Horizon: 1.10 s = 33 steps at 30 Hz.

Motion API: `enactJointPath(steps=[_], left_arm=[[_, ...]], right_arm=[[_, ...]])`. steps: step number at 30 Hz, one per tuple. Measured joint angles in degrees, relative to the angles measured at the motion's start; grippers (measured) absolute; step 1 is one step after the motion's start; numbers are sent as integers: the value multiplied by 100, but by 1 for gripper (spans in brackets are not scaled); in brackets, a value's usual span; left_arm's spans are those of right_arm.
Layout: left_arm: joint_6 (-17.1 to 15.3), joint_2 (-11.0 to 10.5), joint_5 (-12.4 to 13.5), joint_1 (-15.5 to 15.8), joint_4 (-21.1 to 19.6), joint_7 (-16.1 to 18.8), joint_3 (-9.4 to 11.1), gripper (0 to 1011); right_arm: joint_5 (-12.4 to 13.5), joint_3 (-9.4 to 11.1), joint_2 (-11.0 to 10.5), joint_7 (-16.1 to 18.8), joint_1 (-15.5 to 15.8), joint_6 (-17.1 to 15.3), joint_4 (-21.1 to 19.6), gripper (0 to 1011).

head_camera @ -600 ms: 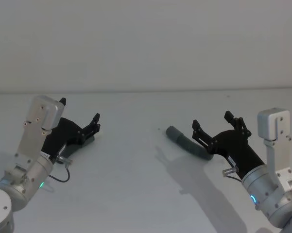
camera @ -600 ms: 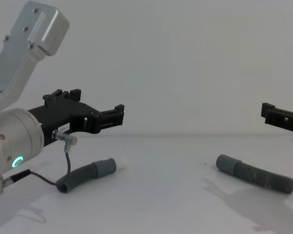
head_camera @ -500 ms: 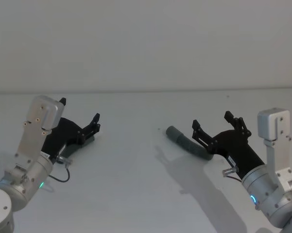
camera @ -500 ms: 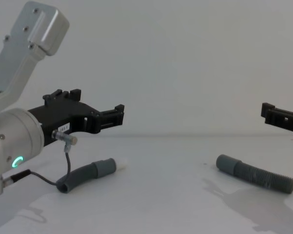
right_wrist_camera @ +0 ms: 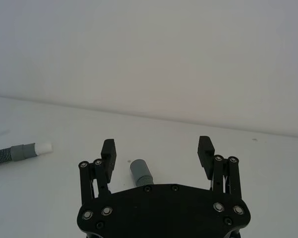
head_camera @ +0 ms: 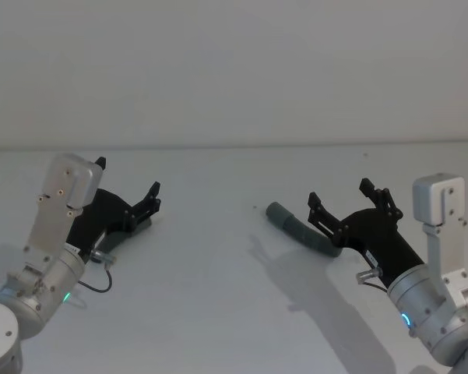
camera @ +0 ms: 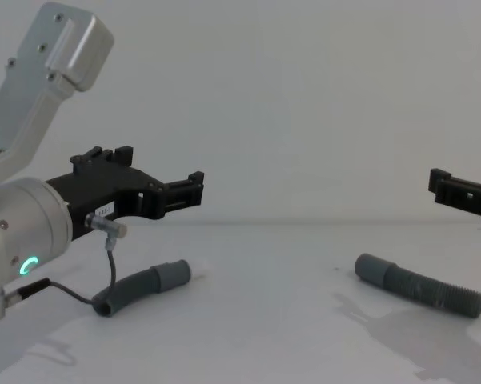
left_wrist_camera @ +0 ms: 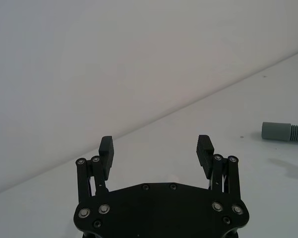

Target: Use both hands to pick up one end of the pipe from the table, align the ends, and insert them.

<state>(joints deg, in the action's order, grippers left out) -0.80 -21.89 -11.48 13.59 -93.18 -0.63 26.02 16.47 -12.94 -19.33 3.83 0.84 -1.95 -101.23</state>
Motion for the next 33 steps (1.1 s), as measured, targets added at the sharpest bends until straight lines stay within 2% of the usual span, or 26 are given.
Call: enactJointPath(steps=[33], left_arm=[[0, 0, 0, 0, 0, 0, 0, 1001]], right_arm=[[0, 0, 0, 0, 0, 0, 0, 1003]])
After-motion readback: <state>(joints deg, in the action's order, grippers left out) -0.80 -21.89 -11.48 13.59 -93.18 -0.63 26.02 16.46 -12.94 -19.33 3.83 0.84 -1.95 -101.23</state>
